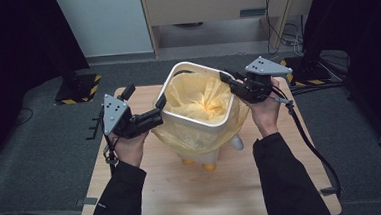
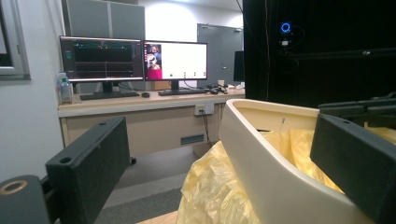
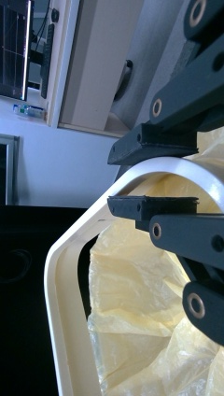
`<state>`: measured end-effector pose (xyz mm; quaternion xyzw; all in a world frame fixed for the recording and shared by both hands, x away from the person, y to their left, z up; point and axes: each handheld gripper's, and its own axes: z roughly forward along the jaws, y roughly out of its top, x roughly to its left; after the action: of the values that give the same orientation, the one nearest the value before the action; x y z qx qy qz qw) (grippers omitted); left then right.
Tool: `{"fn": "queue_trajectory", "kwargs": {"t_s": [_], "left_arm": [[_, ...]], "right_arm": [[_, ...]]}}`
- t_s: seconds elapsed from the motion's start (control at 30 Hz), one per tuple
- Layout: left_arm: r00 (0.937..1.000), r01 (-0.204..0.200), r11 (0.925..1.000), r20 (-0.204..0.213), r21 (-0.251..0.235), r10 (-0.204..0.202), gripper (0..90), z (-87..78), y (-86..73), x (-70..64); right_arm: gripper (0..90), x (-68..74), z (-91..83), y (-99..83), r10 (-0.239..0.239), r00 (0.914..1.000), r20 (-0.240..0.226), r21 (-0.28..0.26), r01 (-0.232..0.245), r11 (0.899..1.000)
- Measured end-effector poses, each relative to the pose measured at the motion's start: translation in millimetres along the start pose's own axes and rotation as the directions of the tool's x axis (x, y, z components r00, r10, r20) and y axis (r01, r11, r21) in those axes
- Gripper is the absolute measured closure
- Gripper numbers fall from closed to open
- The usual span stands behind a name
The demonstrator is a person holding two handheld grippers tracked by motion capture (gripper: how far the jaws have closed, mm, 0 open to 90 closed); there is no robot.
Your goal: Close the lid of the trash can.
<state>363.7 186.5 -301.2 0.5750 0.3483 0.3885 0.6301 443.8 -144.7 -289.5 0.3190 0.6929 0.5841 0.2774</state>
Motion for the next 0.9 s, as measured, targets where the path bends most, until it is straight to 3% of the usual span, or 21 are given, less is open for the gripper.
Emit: {"fn": "queue_trajectory", "kwargs": {"t_s": [0.57,0.67,0.73,0.9], "left_arm": [[0.9999,-0.013,0.9994,0.01,0.031,0.013,4.0,2.9,-8.2,1.9],[0.9999,-0.014,0.9994,0.009,0.031,0.013,3.9,3.1,-8.3,2.4],[0.9999,-0.015,0.9994,0.008,0.03,0.015,3.9,3.0,-8.4,2.3],[0.9999,-0.012,0.9995,0.006,0.03,0.012,3.9,3.2,-9.5,2.6]], "right_arm": [[73.2,1.9,4.8,3.1,-0.038,0.9992,-0.01,0.043,0.038,0.998],[56.7,3.5,1.6,2.3,-0.021,0.9998,0.002,-0.026,0.021,0.999],[58.2,2.3,-1.1,2.3,0.001,0.9998,0.021,-0.076,0.0,0.997],[60.1,0.7,-2.3,0.9,-0.002,0.9952,0.098,-0.118,0.014,0.993]]}}
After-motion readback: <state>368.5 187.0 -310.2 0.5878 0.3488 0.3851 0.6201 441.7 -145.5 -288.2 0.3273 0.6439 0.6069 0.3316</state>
